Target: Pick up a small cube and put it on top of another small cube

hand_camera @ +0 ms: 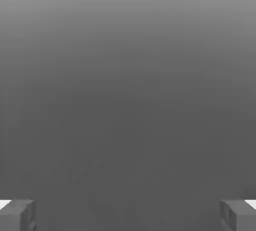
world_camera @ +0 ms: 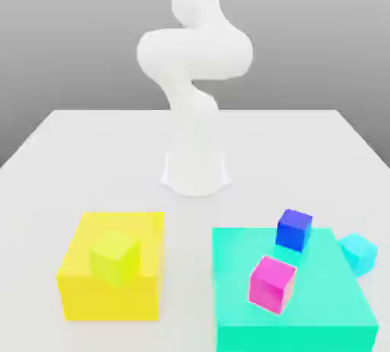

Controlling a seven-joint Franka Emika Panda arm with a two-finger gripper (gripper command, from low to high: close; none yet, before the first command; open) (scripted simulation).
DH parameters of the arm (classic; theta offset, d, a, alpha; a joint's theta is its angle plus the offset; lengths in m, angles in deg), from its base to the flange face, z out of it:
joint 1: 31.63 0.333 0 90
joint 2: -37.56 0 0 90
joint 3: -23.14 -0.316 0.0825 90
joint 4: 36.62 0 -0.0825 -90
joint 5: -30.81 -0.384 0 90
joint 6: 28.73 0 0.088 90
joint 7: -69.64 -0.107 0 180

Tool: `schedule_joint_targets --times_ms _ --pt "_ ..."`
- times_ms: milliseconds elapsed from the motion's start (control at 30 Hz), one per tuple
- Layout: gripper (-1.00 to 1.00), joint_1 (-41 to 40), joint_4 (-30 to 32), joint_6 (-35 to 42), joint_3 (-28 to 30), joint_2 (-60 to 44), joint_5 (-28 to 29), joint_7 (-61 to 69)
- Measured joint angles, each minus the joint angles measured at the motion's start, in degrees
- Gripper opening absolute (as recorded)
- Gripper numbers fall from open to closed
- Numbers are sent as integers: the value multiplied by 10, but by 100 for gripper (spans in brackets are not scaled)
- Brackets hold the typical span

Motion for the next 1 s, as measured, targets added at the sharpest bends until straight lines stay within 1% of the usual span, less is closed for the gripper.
schedule_joint_targets --times_ms 367,733,833,900,1000 --pt "0 138 70 -102 -29 -212 41 268" --pt "0 256 140 -203 -86 -417 42 559" --pt "0 273 159 -231 -110 -472 40 640" --pt "0 278 162 -257 -113 -511 53 659" --pt "0 296 153 -304 -91 -573 88 640"
